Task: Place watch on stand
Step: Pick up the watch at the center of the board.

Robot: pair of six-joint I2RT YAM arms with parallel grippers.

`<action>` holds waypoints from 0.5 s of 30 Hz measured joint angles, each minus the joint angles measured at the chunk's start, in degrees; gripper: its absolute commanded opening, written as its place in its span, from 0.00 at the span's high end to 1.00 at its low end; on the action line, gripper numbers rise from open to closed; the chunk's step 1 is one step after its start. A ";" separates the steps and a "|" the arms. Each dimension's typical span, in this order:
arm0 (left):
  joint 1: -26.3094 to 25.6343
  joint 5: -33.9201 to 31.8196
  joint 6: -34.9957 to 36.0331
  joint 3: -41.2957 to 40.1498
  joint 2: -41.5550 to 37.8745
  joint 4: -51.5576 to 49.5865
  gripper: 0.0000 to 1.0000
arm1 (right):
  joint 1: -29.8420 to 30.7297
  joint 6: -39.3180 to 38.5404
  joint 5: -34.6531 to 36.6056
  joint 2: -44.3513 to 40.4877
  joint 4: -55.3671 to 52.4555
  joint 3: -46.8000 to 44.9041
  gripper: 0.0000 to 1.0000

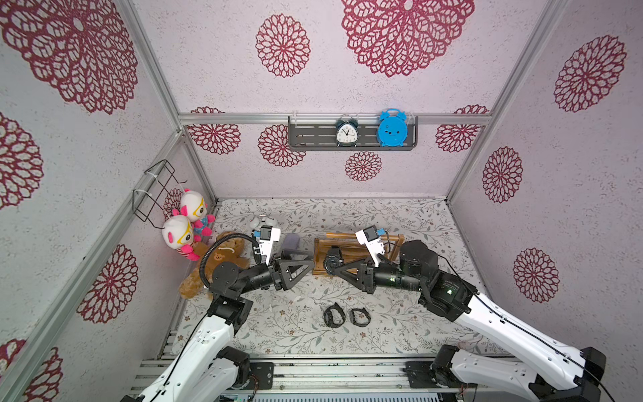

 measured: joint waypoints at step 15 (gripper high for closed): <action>-4.68 -0.94 3.74 2.45 0.61 -5.27 0.43 | -0.42 0.04 -3.04 2.64 2.86 2.78 0.88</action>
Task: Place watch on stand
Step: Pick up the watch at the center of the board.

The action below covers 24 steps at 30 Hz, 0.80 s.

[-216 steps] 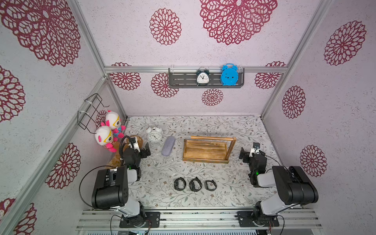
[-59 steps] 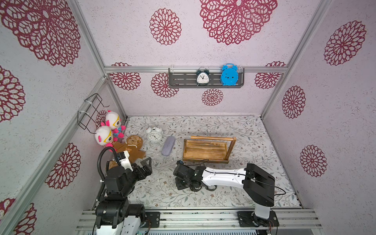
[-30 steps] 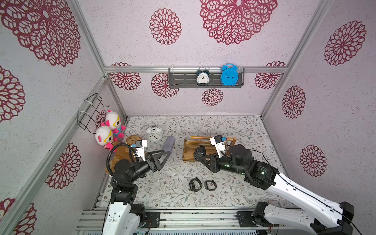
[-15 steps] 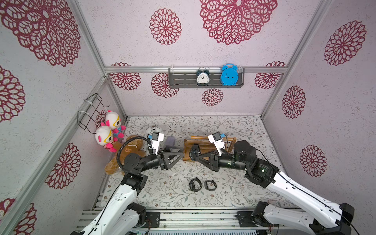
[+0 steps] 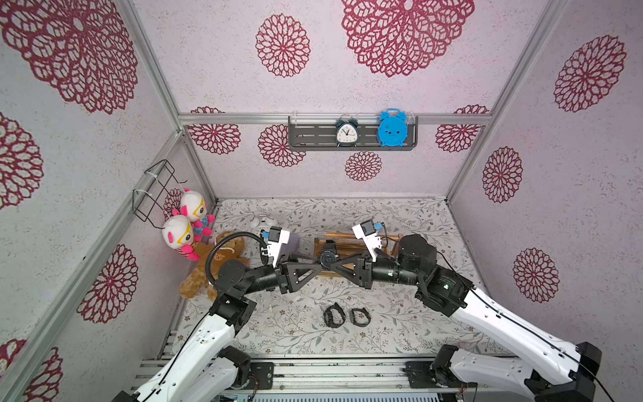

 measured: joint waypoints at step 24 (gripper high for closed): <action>-1.07 -1.73 -0.61 1.46 1.64 -0.90 0.90 | -0.31 -1.07 -3.15 2.36 0.57 2.19 0.84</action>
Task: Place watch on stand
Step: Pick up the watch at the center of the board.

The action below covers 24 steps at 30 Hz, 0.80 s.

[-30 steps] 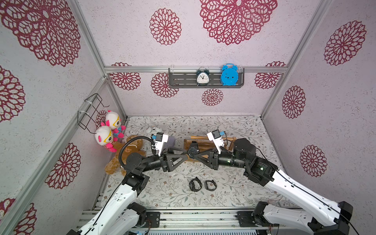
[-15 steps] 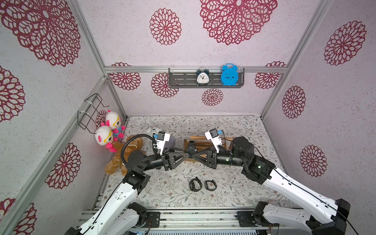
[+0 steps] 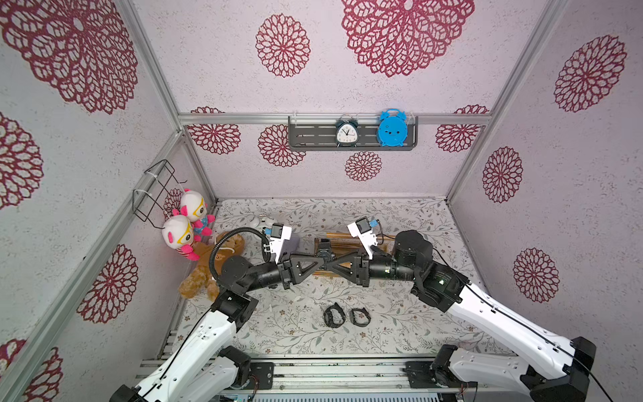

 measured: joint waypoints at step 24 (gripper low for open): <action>8.68 -4.42 6.27 4.76 0.44 -22.25 1.00 | -0.66 -6.23 40.30 -20.61 -19.17 -3.15 0.21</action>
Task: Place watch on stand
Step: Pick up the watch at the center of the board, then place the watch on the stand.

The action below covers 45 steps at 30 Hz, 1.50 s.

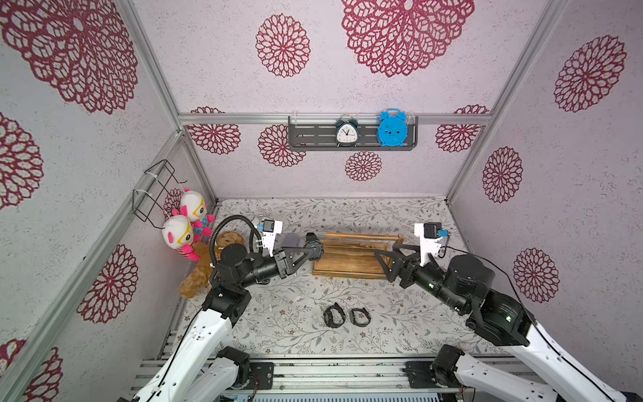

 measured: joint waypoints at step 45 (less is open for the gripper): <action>-1.79 6.12 -8.07 12.26 27.39 5.75 1.00 | 0.00 -0.17 6.54 -6.27 -7.89 -3.67 0.21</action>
